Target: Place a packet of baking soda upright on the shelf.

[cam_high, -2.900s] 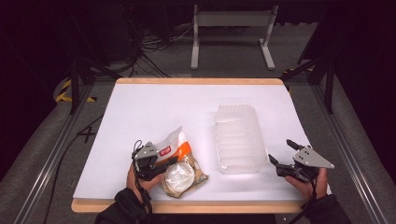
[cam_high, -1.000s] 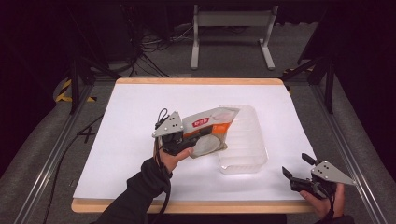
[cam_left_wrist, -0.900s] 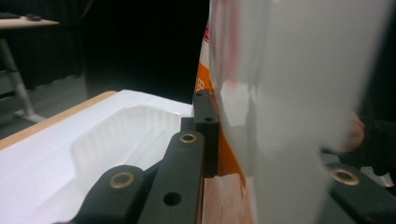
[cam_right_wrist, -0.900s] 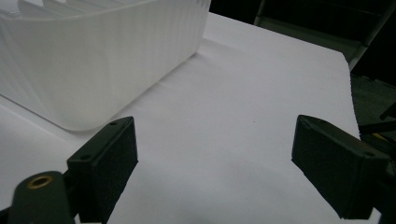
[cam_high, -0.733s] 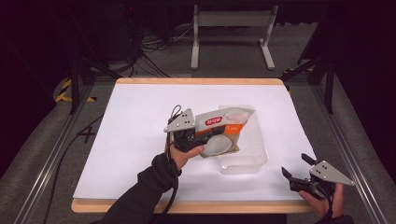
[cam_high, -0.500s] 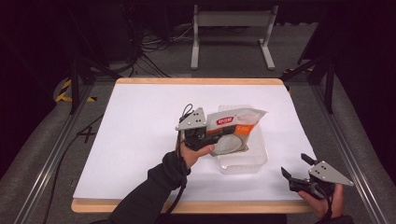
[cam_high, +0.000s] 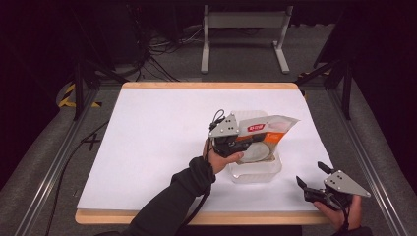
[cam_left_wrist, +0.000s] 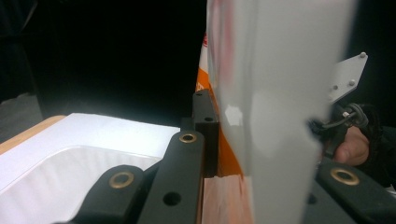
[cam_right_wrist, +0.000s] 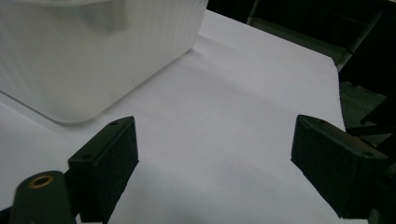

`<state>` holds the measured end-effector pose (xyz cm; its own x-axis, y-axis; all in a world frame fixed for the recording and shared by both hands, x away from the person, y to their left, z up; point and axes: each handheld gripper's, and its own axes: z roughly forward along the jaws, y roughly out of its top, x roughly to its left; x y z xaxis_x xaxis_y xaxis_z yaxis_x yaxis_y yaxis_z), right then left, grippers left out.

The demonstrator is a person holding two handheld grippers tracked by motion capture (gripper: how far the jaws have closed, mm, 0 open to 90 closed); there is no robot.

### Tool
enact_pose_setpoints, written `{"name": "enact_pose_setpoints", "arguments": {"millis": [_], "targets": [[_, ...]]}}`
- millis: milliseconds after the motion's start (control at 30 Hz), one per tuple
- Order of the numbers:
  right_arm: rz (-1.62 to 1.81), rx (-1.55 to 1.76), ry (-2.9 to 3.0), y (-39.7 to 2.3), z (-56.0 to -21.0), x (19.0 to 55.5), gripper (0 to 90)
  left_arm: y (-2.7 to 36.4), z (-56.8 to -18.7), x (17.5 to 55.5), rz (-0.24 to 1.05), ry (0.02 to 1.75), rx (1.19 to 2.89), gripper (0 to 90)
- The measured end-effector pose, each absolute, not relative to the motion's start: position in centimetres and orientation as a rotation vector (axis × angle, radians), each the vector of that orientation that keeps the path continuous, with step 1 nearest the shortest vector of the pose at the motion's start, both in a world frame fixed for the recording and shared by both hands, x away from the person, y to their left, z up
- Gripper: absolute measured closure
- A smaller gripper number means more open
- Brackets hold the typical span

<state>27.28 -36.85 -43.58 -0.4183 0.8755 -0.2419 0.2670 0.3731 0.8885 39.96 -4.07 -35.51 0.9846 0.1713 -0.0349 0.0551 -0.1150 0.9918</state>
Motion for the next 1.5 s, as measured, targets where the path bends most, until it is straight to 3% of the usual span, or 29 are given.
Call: {"name": "enact_pose_setpoints", "arguments": {"millis": [467,1500], "targets": [[1.033,0.979,1.889,-36.7,-43.5,27.2,15.5,-4.5,-39.6,39.9,0.002,0.186,1.694,89.6],[1.035,0.958,1.909,-36.4,-43.5,27.1,16.0,-3.8,-39.9,39.6,0.055,0.178,1.808,89.1]]}}
